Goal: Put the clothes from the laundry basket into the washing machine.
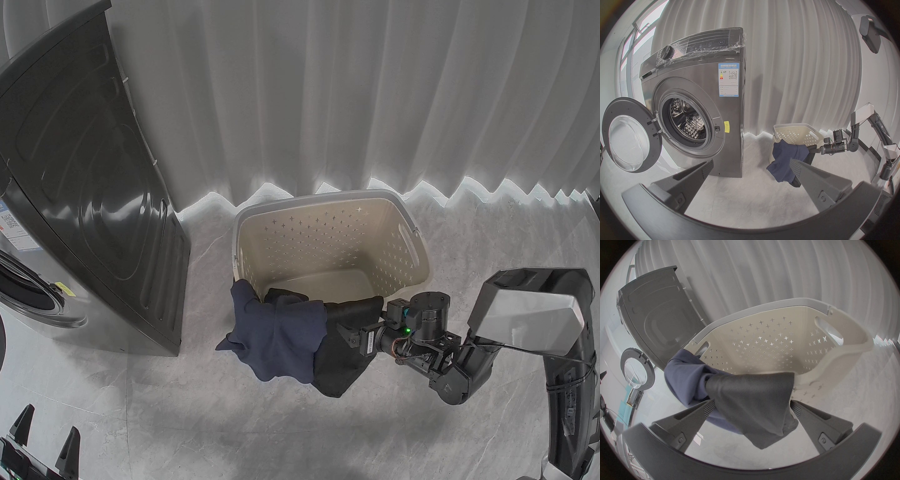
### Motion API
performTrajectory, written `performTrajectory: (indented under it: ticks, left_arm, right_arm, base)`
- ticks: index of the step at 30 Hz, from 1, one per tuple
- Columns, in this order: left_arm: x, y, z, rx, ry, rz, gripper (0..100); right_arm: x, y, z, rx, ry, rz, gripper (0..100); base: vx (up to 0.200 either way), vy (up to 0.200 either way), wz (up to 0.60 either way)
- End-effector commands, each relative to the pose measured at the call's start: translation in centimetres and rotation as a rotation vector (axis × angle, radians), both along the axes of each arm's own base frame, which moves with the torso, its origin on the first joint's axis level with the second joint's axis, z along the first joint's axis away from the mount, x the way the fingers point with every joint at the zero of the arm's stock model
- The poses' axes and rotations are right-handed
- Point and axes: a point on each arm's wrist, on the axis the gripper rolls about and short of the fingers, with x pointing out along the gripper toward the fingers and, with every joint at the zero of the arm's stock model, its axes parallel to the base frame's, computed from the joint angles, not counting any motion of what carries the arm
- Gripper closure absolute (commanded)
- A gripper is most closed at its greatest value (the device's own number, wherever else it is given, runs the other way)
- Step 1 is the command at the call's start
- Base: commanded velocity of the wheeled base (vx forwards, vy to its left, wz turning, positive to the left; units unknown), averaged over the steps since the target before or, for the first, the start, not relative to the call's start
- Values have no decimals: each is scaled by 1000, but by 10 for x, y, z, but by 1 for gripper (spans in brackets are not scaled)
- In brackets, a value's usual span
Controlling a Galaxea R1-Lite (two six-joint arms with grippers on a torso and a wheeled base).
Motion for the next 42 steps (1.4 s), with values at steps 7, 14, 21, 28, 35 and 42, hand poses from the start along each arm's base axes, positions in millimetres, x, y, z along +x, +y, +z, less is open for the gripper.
performTrajectory:
  ticks: [7,14,21,28,35,42]
  left_arm:
    - [0,0,-5,-1,0,2,0]
    - [0,0,-5,-1,0,2,0]
    - [0,0,-5,-1,0,3,0]
    - [0,0,-5,-1,0,3,0]
    - [0,0,-5,-1,0,3,0]
    - [0,0,-5,-1,0,3,0]
  right_arm:
    - [19,14,-21,11,-22,22,0]
    - [18,14,-20,25,-46,27,100]
    - [8,20,-13,42,-81,52,100]
    - [-21,19,17,71,-119,86,100]
    - [-61,-1,85,159,-260,79,100]
    - [-102,-16,158,266,-403,101,100]
  base:
    - [0,0,0]
    - [0,0,0]
    - [0,0,0]
    - [0,0,0]
    - [0,0,0]
    - [0,0,0]
